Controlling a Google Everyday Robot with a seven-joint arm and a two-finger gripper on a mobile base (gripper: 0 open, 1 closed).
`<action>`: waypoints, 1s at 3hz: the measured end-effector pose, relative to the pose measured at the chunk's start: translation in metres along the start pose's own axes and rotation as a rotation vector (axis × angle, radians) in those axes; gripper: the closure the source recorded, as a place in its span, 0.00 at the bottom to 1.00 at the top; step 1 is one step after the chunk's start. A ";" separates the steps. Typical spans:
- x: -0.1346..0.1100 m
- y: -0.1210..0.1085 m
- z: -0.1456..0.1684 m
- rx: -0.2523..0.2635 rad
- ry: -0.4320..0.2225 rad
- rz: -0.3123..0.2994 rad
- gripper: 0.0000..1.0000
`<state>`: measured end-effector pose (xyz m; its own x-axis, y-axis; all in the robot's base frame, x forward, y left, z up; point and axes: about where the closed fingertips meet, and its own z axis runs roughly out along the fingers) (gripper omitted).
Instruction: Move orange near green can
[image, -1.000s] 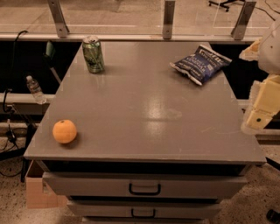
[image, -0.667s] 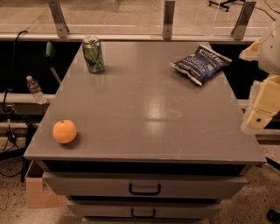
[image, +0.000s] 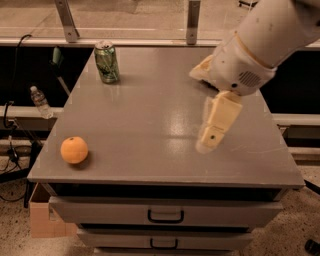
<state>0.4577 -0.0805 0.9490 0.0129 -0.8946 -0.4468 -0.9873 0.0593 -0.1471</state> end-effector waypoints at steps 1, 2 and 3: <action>-0.108 0.020 0.051 -0.138 -0.173 -0.164 0.00; -0.107 0.020 0.051 -0.137 -0.172 -0.163 0.00; -0.113 0.020 0.069 -0.129 -0.227 -0.155 0.00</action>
Offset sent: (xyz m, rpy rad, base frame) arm -0.0070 0.0958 -0.0014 0.1221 0.0342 0.1831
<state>0.4479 0.0528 0.9358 0.1858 -0.7660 -0.6154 -0.9826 -0.1401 -0.1223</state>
